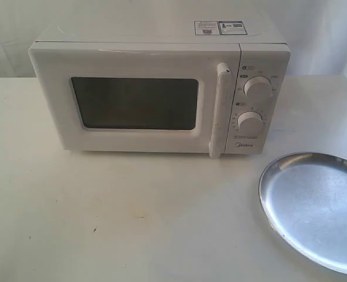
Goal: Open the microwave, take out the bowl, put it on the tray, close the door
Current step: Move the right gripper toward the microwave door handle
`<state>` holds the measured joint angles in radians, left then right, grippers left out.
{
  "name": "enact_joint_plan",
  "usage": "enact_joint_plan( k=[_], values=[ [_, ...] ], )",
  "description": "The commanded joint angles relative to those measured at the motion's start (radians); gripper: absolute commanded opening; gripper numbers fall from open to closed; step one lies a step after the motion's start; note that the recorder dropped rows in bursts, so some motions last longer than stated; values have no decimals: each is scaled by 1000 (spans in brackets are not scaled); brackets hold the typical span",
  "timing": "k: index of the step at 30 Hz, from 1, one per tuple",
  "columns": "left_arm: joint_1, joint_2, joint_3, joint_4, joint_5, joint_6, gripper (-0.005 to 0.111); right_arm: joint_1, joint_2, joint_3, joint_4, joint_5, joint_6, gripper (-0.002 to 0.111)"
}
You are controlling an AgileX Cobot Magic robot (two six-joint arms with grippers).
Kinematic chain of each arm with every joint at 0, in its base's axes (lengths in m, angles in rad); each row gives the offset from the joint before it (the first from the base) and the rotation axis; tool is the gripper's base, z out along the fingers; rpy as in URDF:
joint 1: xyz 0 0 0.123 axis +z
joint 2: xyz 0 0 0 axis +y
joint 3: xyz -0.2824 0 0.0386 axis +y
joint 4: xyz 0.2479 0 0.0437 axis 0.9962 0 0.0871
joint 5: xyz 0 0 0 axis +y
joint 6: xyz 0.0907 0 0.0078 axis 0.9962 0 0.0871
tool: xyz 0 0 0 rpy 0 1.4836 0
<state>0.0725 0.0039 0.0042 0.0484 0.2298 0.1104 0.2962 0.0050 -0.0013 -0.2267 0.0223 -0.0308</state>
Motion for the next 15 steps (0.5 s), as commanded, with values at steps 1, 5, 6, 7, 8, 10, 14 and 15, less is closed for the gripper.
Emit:
enact_joint_plan(
  k=[1,5,6,7,8,10,14,15],
  values=[
    [-4,-4,-4,-4,2,-2,0,-8,-5,1,31,-456,230,0],
    [-4,-4,-4,-4,2,-2,0,-8,-5,1,45,-700,634,0],
    [-4,-4,-4,-4,2,-2,0,-8,-5,1,12,-762,654,0],
    [-4,-4,-4,-4,2,-2,0,-8,-5,1,-12,-785,656,0],
    [-4,-4,-4,-4,2,-2,0,-8,-5,-9,-16,-787,656,0],
    [-4,-4,-4,-4,2,-2,0,-8,-1,-44,-14,-787,646,0],
    [-4,-4,-4,-4,2,-2,0,-8,131,-110,48,-812,588,0],
    [-4,-4,-4,-4,2,-2,0,-8,178,-128,78,-825,575,0]
  ],
)
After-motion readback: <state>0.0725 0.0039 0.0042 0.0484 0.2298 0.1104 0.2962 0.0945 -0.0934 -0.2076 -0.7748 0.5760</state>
